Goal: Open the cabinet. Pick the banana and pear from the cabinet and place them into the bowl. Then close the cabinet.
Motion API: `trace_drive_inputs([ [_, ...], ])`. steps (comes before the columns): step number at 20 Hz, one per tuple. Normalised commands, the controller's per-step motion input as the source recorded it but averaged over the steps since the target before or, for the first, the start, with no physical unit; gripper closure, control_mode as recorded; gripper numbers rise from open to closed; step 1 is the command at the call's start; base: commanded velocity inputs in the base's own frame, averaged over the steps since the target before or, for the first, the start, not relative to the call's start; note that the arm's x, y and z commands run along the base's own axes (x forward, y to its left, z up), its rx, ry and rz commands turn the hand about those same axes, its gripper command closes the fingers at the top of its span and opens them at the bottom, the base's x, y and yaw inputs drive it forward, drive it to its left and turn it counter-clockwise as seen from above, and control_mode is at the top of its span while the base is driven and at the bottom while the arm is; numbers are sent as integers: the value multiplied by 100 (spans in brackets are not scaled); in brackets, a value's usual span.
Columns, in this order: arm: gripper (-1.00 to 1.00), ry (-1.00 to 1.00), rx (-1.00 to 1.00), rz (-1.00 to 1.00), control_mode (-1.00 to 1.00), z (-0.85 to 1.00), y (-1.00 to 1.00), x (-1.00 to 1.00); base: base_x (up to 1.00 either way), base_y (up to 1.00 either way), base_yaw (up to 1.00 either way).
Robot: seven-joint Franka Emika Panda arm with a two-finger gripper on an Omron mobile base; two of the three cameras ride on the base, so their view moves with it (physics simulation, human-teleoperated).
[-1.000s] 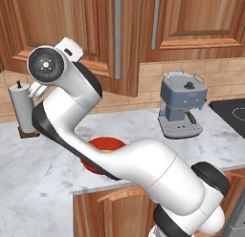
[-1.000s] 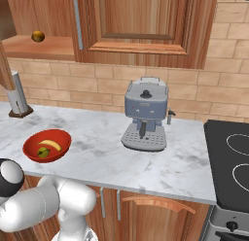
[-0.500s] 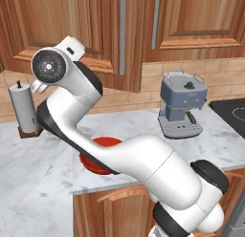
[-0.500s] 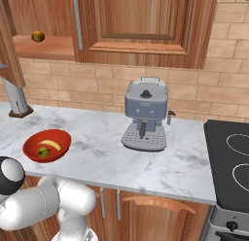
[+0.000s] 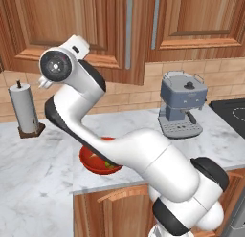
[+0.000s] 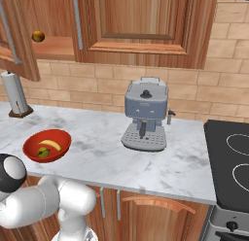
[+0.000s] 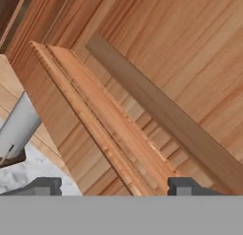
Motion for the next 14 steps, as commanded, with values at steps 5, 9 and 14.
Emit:
trace_drive_inputs([
  [5, -100, -4, 0, 0, -100, -4, -24, 63, 0, 0, 0],
  [9, -100, -4, 0, 0, -100, -2, -23, 65, 0, 0, 0],
  [14, -100, -3, 0, 0, -100, -4, -21, 70, 0, 0, 0],
])
